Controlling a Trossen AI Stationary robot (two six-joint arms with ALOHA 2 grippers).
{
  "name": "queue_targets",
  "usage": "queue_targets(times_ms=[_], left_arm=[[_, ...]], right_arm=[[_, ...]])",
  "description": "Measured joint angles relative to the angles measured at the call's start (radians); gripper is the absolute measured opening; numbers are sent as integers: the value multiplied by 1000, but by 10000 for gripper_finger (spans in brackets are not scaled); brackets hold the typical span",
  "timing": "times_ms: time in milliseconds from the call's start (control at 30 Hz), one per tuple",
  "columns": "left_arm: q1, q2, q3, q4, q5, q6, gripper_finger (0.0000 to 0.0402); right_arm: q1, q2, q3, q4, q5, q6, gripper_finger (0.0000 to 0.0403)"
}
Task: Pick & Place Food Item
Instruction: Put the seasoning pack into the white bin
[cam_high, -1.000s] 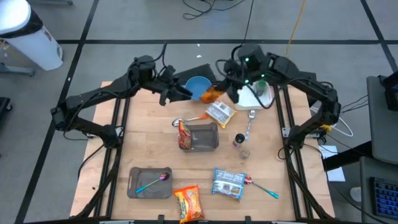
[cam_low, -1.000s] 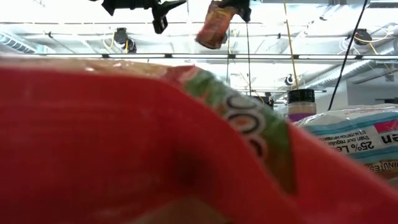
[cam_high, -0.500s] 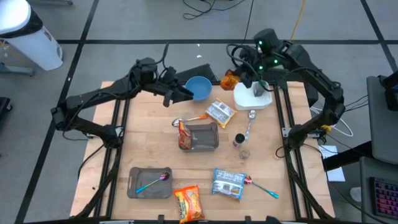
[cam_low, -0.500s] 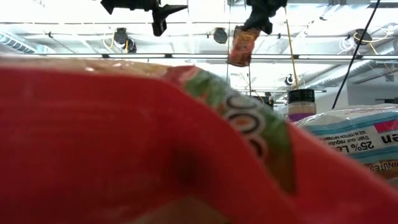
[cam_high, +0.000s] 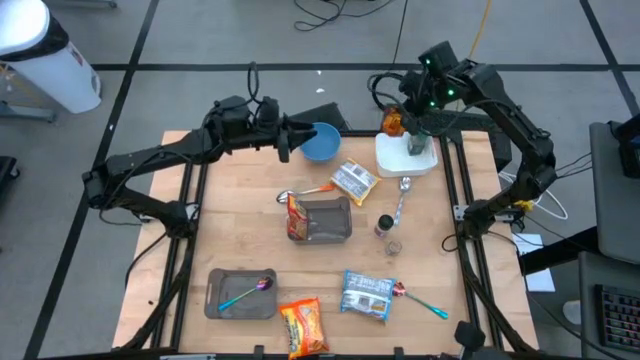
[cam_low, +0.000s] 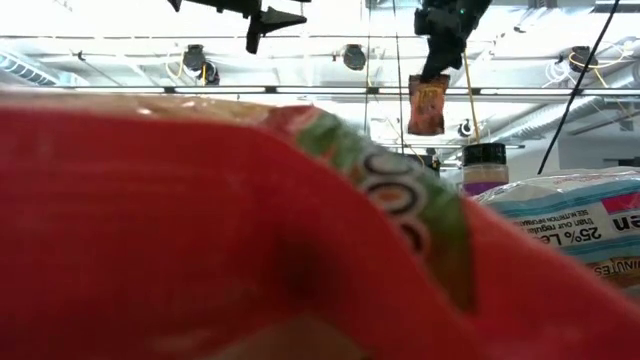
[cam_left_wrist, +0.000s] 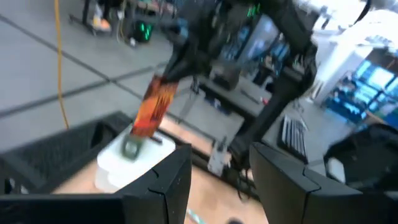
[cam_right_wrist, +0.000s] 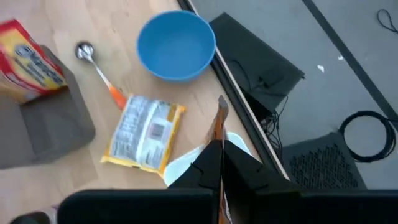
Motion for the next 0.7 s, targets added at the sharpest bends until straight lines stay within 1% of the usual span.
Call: queue_targets(times_ms=[167,333,500,567,700], left_arm=[[-9,0,0,66,-10,19,170],[-9,0,0,93,-11,-24,170],[-9,0,0,91,-2,-33,170],[-14,0,0,91,-2,-33,170],[-18,0,0,91,2,-20,170]], right_arm=[[-8,0,-82,4,38,-33,0],[-9,0,-203,40,97,-32,0],[-9,0,-329,170,167,-34,0],[-9,0,-363,224,204,-45,0],[-12,0,-404,302,231,-93,0]])
